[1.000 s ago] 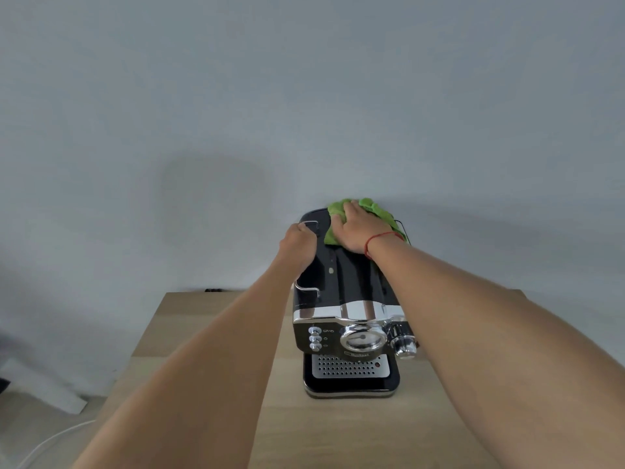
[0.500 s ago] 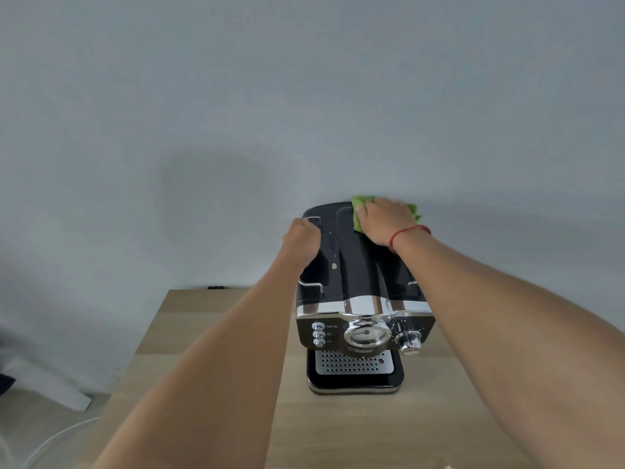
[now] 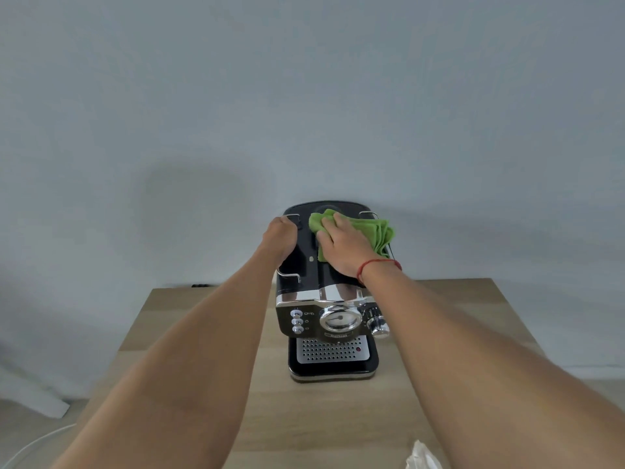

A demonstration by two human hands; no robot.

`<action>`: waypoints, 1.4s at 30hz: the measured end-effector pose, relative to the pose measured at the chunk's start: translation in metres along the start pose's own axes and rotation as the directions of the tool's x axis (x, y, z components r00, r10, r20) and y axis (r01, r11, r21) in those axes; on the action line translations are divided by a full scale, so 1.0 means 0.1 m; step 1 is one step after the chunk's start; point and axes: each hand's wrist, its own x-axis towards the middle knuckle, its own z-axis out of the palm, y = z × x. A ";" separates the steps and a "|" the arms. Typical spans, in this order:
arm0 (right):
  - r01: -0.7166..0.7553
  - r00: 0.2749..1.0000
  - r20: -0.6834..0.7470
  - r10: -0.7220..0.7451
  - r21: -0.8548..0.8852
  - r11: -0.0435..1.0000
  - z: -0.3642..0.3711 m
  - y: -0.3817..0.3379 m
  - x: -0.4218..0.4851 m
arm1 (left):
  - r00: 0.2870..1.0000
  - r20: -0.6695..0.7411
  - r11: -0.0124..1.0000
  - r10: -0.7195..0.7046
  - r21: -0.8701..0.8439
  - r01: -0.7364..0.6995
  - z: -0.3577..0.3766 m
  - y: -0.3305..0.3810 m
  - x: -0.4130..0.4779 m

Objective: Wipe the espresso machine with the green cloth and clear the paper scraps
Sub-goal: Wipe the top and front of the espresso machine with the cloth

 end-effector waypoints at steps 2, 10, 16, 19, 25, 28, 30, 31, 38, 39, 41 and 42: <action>0.005 0.999 0.038 -0.005 -0.002 1.000 0.00 0.02 -0.10 | 1.000 0.011 1.000 -0.004 -0.011 0.004 -0.02 0.02 -0.07; 0.029 1.000 0.009 -0.029 0.011 1.000 -0.02 0.07 0.02 | 1.000 0.027 1.000 0.006 -0.025 -0.006 -0.02 -0.01 -0.02; -0.011 0.999 -0.041 0.014 0.071 0.997 -0.05 0.17 0.37 | 1.000 0.025 1.000 0.015 -0.016 -0.015 0.03 -0.09 0.17; -0.026 0.998 -0.047 0.029 0.060 0.998 -0.04 0.14 0.40 | 1.000 0.011 1.000 0.018 -0.010 -0.018 0.05 -0.11 0.21; -0.056 0.998 0.013 0.057 -0.036 0.998 0.02 0.05 0.17 | 1.000 -0.008 1.000 0.018 0.008 -0.018 0.02 -0.08 0.14; -0.086 0.994 0.065 0.092 -0.087 0.993 0.03 0.02 -0.03 | 1.000 -0.009 0.999 0.022 0.032 -0.021 0.00 -0.05 0.06; -0.087 0.988 0.118 0.101 -0.117 0.989 0.01 -0.01 -0.16 | 1.000 -0.005 0.999 0.015 0.028 -0.015 -0.02 -0.04 0.00; -0.079 0.986 0.137 0.097 -0.128 0.989 0.01 -0.03 -0.21 | 1.000 0.000 1.000 0.015 0.026 -0.015 -0.03 -0.04 -0.02; -0.028 0.993 0.110 0.041 -0.114 0.993 -0.01 -0.01 -0.20 | 0.999 0.020 1.000 0.024 0.005 -0.025 -0.02 -0.04 -0.01; -0.029 0.995 0.092 0.039 -0.105 0.994 -0.01 0.00 -0.16 | 1.000 0.016 1.000 0.027 0.005 -0.027 -0.02 -0.05 0.02; -0.028 0.998 0.056 0.033 -0.094 0.995 -0.02 0.01 -0.05 | 0.999 0.010 0.999 0.039 0.009 -0.039 0.00 -0.07 0.05; -0.028 0.998 0.046 0.032 -0.090 0.996 -0.03 0.02 0.01 | 0.999 0.010 0.999 0.045 0.008 -0.045 0.00 -0.08 0.06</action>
